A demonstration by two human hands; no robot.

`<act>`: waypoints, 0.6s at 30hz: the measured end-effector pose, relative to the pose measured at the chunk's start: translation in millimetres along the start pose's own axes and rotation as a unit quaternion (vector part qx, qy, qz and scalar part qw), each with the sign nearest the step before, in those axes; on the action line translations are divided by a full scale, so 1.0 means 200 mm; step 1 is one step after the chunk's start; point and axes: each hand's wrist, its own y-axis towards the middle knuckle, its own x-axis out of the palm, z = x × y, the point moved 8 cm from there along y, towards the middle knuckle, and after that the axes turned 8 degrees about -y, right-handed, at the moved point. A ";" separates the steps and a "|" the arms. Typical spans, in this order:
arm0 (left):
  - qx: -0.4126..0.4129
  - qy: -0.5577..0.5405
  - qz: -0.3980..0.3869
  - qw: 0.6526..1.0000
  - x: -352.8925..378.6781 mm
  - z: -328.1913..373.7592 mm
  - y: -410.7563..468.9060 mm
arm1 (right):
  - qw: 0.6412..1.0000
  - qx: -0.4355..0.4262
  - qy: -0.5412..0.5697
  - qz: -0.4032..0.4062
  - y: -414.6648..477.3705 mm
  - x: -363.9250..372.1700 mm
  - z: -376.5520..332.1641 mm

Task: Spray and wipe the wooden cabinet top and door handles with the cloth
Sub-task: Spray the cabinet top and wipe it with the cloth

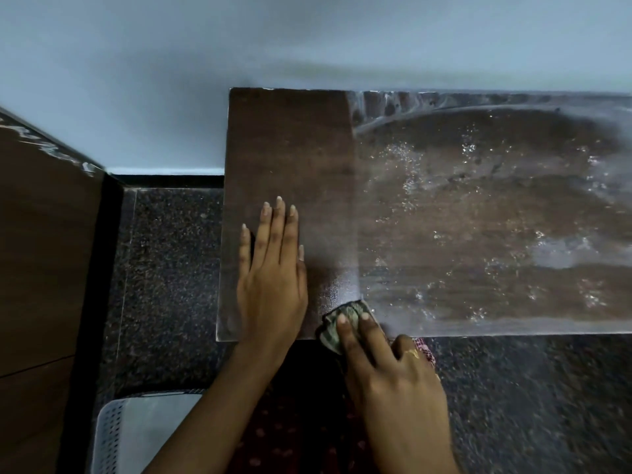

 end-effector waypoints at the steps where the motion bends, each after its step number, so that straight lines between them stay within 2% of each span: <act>1: 0.008 -0.010 -0.001 1.000 0.00 0.03 0.00 | 1.000 0.002 0.005 0.000 -0.02 0.00 0.02; 8: 0.012 -0.019 -0.006 1.000 0.06 0.09 0.09 | 1.000 -0.020 -0.007 -0.004 0.13 -0.04 0.10; 13: 0.015 0.008 -0.014 1.000 0.08 0.08 0.11 | 1.000 0.007 0.004 -0.015 0.46 -0.01 0.16; 18: 0.011 0.018 -0.021 1.000 0.09 0.08 0.11 | 0.999 0.018 -0.048 -0.007 0.86 -0.02 0.19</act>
